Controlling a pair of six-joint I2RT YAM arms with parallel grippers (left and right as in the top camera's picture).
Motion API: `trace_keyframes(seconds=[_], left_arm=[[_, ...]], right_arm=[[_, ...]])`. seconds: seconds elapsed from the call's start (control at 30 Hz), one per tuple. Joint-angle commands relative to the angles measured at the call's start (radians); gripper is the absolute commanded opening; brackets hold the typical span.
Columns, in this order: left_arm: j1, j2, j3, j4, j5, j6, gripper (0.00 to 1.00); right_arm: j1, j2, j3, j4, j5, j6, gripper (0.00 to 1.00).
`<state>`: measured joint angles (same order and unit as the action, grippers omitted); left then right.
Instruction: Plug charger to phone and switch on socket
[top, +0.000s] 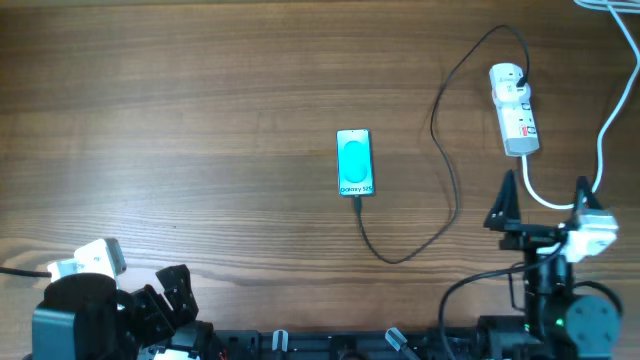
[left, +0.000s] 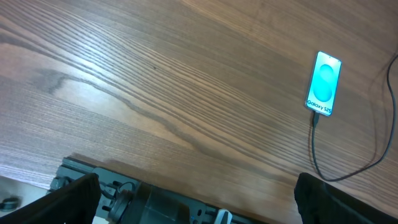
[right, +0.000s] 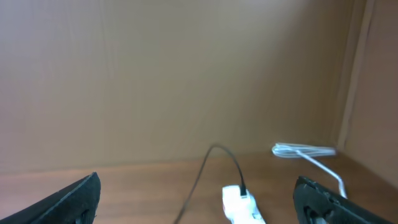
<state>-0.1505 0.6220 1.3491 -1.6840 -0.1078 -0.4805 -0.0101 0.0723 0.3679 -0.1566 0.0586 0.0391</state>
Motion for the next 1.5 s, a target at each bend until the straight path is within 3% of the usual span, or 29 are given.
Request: trace_keyframes(seconds=[0.0,0.23,0.33,0.53,1.47], left_arm=[[-0.003,-0.004,-0.002,0.000,-0.010,0.001,1.00],[-0.003,-0.004,-0.002,0.000,-0.010,0.001,1.00],[-0.003,-0.004,-0.002,0.000,-0.010,0.001,1.00],[-0.003,-0.004,-0.002,0.000,-0.010,0.001,1.00],[-0.003,-0.004,-0.002,0.000,-0.010,0.001,1.00]], right_arm=[[-0.019,-0.069,-0.132,0.114,-0.080,-0.011,1.00],[-0.024,-0.069,-0.353,0.360,-0.084,-0.007,0.99],[-0.076,-0.069,-0.363,0.326,-0.105,0.074,0.99],[-0.139,-0.069,-0.363,0.163,-0.172,0.074,1.00],[-0.139,-0.069,-0.363,0.163,-0.172,0.076,0.99]])
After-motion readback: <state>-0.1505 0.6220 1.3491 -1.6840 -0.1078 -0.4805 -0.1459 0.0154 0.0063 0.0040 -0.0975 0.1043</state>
